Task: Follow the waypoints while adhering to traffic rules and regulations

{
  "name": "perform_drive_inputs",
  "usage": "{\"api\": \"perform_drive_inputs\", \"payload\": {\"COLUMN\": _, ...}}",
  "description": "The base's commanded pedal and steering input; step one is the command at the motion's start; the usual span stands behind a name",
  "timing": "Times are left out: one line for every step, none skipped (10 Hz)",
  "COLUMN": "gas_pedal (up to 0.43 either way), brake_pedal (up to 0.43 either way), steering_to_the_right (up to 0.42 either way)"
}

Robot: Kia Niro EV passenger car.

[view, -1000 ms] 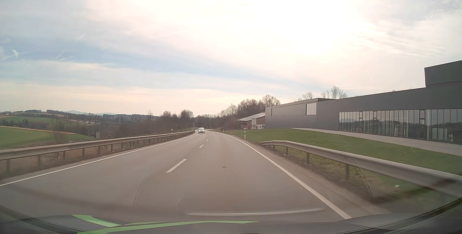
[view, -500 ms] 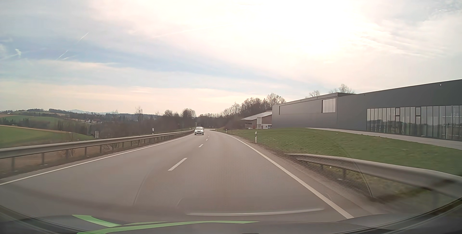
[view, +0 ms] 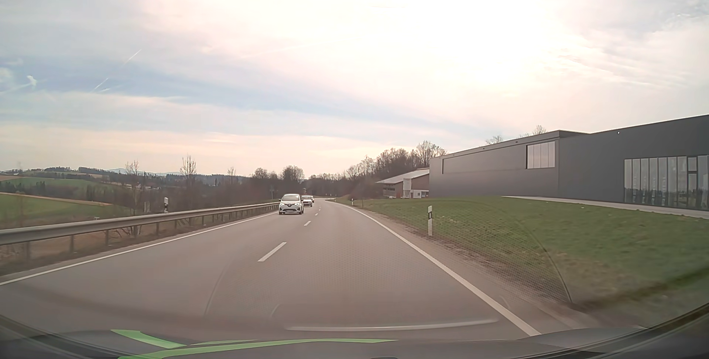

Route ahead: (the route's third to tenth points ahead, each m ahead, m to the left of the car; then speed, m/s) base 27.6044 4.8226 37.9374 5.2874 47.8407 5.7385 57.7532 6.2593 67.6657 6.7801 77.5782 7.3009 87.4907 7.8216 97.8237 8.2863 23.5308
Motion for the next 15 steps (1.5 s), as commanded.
{"api": "perform_drive_inputs", "payload": {"gas_pedal": 0.079, "brake_pedal": 0.0, "steering_to_the_right": -0.005}}
{"api": "perform_drive_inputs", "payload": {"gas_pedal": 0.079, "brake_pedal": 0.0, "steering_to_the_right": -0.005}}
{"api": "perform_drive_inputs", "payload": {"gas_pedal": 0.079, "brake_pedal": 0.0, "steering_to_the_right": -0.005}}
{"api": "perform_drive_inputs", "payload": {"gas_pedal": 0.079, "brake_pedal": 0.0, "steering_to_the_right": -0.005}}
{"api": "perform_drive_inputs", "payload": {"gas_pedal": 0.079, "brake_pedal": 0.0, "steering_to_the_right": -0.006}}
{"api": "perform_drive_inputs", "payload": {"gas_pedal": 0.079, "brake_pedal": 0.0, "steering_to_the_right": -0.006}}
{"api": "perform_drive_inputs", "payload": {"gas_pedal": 0.079, "brake_pedal": 0.0, "steering_to_the_right": -0.006}}
{"api": "perform_drive_inputs", "payload": {"gas_pedal": 0.079, "brake_pedal": 0.0, "steering_to_the_right": -0.006}}
{"api": "perform_drive_inputs", "payload": {"gas_pedal": 0.079, "brake_pedal": 0.0, "steering_to_the_right": -0.006}}
{"api": "perform_drive_inputs", "payload": {"gas_pedal": 0.079, "brake_pedal": 0.0, "steering_to_the_right": -0.006}}
{"api": "perform_drive_inputs", "payload": {"gas_pedal": 0.079, "brake_pedal": 0.0, "steering_to_the_right": -0.006}}
{"api": "perform_drive_inputs", "payload": {"gas_pedal": 0.079, "brake_pedal": 0.0, "steering_to_the_right": -0.006}}
{"api": "perform_drive_inputs", "payload": {"gas_pedal": 0.079, "brake_pedal": 0.0, "steering_to_the_right": -0.006}}
{"api": "perform_drive_inputs", "payload": {"gas_pedal": 0.087, "brake_pedal": 0.0, "steering_to_the_right": -0.006}}
{"api": "perform_drive_inputs", "payload": {"gas_pedal": 0.087, "brake_pedal": 0.0, "steering_to_the_right": -0.006}}
